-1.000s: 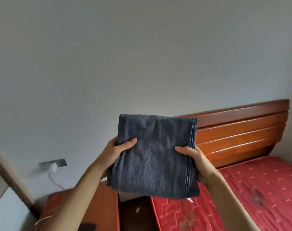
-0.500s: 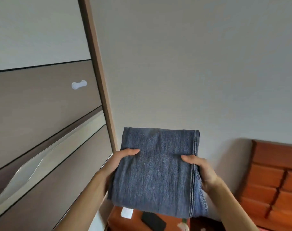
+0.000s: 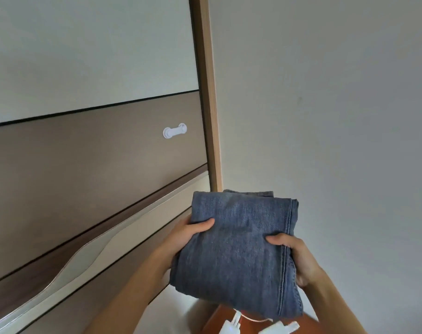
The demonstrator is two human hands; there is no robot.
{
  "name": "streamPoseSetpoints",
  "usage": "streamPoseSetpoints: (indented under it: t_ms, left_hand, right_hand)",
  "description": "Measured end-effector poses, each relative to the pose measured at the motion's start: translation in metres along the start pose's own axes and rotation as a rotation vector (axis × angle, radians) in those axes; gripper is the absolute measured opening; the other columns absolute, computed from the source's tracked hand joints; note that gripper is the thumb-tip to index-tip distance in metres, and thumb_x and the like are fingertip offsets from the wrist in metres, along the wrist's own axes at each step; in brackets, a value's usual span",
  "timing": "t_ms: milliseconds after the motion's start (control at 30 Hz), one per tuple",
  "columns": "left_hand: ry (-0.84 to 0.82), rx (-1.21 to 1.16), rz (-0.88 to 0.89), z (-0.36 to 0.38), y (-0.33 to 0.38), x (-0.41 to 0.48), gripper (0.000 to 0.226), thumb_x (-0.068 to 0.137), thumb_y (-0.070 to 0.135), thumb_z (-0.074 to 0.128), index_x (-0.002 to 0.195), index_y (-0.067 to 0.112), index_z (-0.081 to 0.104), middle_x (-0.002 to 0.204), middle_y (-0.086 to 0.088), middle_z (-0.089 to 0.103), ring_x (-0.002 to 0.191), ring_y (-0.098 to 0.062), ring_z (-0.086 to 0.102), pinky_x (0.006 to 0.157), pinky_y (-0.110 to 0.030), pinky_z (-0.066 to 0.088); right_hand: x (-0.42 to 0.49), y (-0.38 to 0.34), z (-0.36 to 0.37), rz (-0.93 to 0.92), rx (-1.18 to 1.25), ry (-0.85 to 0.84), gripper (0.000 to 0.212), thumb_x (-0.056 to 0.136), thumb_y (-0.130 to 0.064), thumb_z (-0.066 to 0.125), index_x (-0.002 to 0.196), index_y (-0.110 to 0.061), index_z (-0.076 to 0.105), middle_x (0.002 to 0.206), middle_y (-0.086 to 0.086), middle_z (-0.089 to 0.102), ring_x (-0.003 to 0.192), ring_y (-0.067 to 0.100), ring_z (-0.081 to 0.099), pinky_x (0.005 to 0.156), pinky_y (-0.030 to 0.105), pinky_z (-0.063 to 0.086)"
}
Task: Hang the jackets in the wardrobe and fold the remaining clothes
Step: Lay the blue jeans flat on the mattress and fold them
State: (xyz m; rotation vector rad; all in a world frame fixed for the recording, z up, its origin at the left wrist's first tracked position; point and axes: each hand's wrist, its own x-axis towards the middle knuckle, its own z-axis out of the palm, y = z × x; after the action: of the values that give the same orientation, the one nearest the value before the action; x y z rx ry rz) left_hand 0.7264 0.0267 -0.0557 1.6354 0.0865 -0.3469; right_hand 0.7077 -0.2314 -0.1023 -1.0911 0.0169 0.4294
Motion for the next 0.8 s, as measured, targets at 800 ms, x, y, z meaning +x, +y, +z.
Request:
streamPoseSetpoints:
  t_ms: [800]
  left_hand:
    - [0.231,2.25,0.528,-0.026,0.102,0.308,0.039,0.093,0.028,0.052,0.127,0.014,0.064,0.125,-0.007,0.065,0.129,-0.026,0.048,0.122,-0.056,-0.005]
  right_hand:
    - [0.161,-0.063,-0.026,-0.152,-0.099,0.316,0.063,0.058,-0.01,0.076,0.118,0.001,0.061,0.106,0.025,0.072,0.095,0.043,0.07,0.088,0.052,0.054]
